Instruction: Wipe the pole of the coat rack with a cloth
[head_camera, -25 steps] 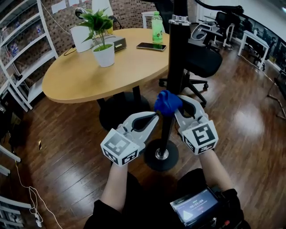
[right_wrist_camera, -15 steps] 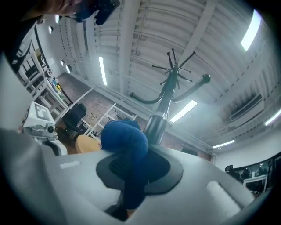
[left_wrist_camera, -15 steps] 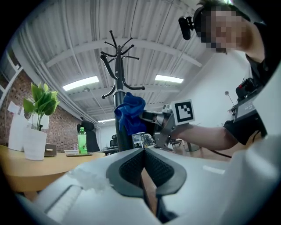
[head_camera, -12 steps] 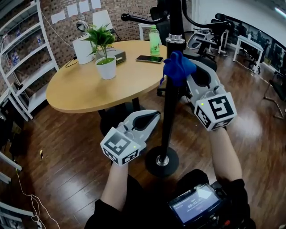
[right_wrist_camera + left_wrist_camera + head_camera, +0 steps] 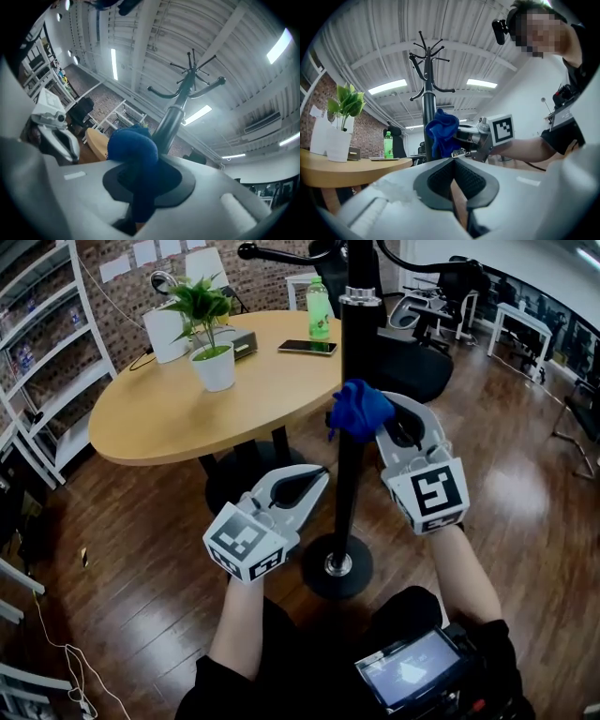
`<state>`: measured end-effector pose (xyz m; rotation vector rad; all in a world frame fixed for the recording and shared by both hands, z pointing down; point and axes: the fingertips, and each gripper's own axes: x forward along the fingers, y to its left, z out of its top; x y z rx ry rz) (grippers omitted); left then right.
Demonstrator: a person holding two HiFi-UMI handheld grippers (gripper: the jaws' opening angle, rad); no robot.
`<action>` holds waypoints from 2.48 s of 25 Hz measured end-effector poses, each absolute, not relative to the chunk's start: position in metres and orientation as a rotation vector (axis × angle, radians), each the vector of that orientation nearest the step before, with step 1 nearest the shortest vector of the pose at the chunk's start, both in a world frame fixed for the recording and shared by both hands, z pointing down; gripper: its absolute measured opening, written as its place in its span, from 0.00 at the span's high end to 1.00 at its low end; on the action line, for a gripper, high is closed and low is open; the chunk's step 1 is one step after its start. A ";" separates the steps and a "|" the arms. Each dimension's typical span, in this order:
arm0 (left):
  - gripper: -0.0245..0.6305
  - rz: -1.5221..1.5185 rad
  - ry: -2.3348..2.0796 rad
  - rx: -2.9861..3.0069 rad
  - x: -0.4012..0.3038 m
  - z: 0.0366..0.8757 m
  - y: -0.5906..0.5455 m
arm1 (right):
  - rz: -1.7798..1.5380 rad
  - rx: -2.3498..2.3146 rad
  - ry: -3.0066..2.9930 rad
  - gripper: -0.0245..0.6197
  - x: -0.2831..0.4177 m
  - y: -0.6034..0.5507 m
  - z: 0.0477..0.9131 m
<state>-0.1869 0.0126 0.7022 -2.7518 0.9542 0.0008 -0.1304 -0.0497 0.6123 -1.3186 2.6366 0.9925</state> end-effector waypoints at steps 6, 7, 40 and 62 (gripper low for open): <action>0.96 -0.011 0.966 -2.782 -0.184 0.721 0.013 | 0.883 -1.356 2.795 0.89 -0.139 -0.048 0.710; 0.96 -0.017 0.970 -2.788 -0.185 0.726 0.012 | 0.816 -1.367 2.817 0.89 -0.139 -0.048 0.729; 0.96 -0.148 1.005 -2.849 -0.182 0.789 -0.018 | 0.136 -1.511 3.169 0.89 -0.128 -0.062 0.976; 0.96 -0.043 0.956 -2.727 -0.181 0.706 0.007 | 0.733 -1.194 2.508 0.90 -0.114 -0.058 0.551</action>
